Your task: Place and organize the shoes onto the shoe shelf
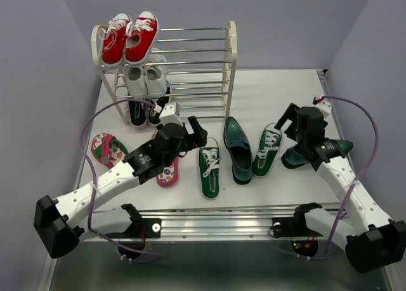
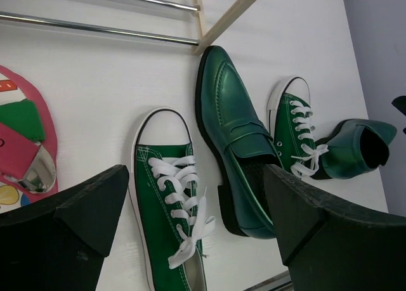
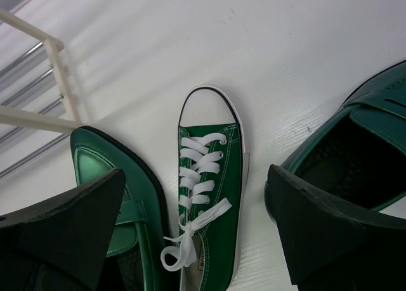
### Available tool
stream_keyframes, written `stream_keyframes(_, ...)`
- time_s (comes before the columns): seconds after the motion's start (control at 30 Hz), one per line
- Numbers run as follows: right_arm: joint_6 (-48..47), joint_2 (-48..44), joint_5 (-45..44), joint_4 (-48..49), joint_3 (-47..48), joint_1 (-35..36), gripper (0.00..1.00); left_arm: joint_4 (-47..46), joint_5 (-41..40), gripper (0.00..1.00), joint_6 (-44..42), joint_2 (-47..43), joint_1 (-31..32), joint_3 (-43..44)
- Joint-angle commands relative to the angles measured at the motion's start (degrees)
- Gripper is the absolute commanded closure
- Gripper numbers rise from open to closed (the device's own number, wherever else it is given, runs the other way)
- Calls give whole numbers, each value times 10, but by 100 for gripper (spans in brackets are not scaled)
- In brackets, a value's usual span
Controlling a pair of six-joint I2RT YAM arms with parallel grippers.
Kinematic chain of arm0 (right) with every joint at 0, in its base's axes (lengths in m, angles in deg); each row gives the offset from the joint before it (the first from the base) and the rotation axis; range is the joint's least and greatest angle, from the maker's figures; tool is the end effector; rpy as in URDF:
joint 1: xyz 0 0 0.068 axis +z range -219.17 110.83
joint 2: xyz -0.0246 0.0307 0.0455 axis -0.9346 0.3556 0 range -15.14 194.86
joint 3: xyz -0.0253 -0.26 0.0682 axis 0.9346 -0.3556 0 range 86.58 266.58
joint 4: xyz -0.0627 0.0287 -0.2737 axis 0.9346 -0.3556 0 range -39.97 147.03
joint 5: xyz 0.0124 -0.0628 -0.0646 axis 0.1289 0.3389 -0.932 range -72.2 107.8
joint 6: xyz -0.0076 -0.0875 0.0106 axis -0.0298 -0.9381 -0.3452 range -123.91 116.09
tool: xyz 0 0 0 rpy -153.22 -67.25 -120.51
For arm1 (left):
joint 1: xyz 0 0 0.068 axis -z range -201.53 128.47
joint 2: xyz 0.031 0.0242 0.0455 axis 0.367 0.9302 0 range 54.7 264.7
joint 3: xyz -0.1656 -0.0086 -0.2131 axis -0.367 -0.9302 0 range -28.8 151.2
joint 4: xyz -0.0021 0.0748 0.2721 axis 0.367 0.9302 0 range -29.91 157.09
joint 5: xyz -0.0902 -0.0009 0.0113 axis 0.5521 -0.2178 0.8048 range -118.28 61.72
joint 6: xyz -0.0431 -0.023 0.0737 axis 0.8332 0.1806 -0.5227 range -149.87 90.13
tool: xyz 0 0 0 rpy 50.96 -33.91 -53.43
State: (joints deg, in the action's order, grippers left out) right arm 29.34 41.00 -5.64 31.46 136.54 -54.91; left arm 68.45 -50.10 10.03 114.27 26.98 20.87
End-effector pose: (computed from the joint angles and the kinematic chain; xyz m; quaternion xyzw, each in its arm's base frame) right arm 0.2702 0.0364 0.2843 0.2387 0.8273 0.0296 0.5077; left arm 0.2210 -0.2058 0.3058 -0.0508 0.8018 -0.2912 0.5194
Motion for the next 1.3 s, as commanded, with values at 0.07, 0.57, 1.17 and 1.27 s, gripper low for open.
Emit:
stream_keyframes(0.07,1,-12,-11,0,16,-3,0,-32,-9,1,23,5,30,28)
stream_keyframes(0.57,5,17,-46,-43,9,-3,0,5,26,1,90,132,165,99)
stream_keyframes(1.17,13,42,-42,-42,2,-3,0,152,36,1,199,321,184,224)
stream_keyframes(1.27,13,42,-39,-43,1,-3,0,159,43,1,207,341,179,228)
